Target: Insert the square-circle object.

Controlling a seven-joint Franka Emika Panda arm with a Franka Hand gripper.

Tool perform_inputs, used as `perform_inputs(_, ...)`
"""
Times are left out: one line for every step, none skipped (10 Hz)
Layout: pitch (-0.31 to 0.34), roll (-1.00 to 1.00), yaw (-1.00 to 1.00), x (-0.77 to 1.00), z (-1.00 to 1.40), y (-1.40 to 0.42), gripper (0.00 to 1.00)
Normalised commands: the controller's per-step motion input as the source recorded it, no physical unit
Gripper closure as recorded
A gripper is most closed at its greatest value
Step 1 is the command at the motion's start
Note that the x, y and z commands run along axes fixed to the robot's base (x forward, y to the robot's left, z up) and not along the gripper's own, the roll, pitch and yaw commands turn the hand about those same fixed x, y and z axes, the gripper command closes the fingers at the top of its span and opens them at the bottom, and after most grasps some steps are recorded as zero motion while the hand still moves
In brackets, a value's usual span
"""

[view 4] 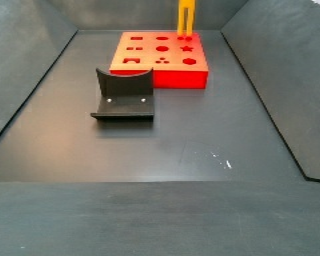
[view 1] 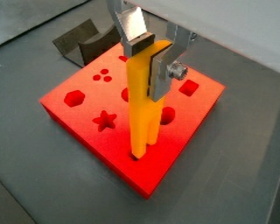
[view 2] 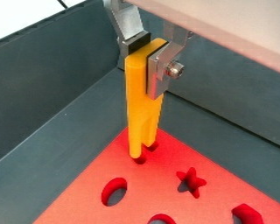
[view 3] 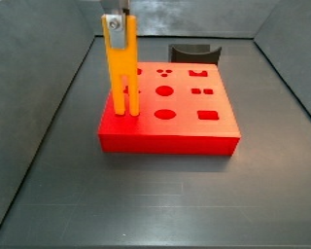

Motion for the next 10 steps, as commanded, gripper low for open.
perform_inputs(-0.006, 0.0, 0.05, 0.02, -0.11, 0.02, 1.0)
perform_inputs(-0.02, 0.0, 0.0, 0.0, -0.14, 0.05, 1.0)
perform_inputs(0.0, 0.0, 0.0, 0.0, -0.06, 0.11, 1.0)
perform_inputs(-0.003, 0.0, 0.0, -0.01, -0.04, 0.15, 1.0)
perform_inputs(-0.004, -0.01, 0.0, 0.0, -0.02, 0.07, 1.0)
perform_inputs(-0.02, 0.0, 0.0, 0.0, -0.04, 0.0, 1.0)
perform_inputs(-0.046, 0.0, 0.0, 0.0, -0.13, 0.0, 1.0)
perform_inputs(-0.033, 0.0, 0.01, 0.01, -0.11, -0.03, 1.0)
perform_inputs(-0.03, 0.0, 0.01, 0.01, -0.17, 0.0, 1.0)
perform_inputs(-0.019, 0.0, 0.02, 0.02, -0.12, -0.01, 1.0)
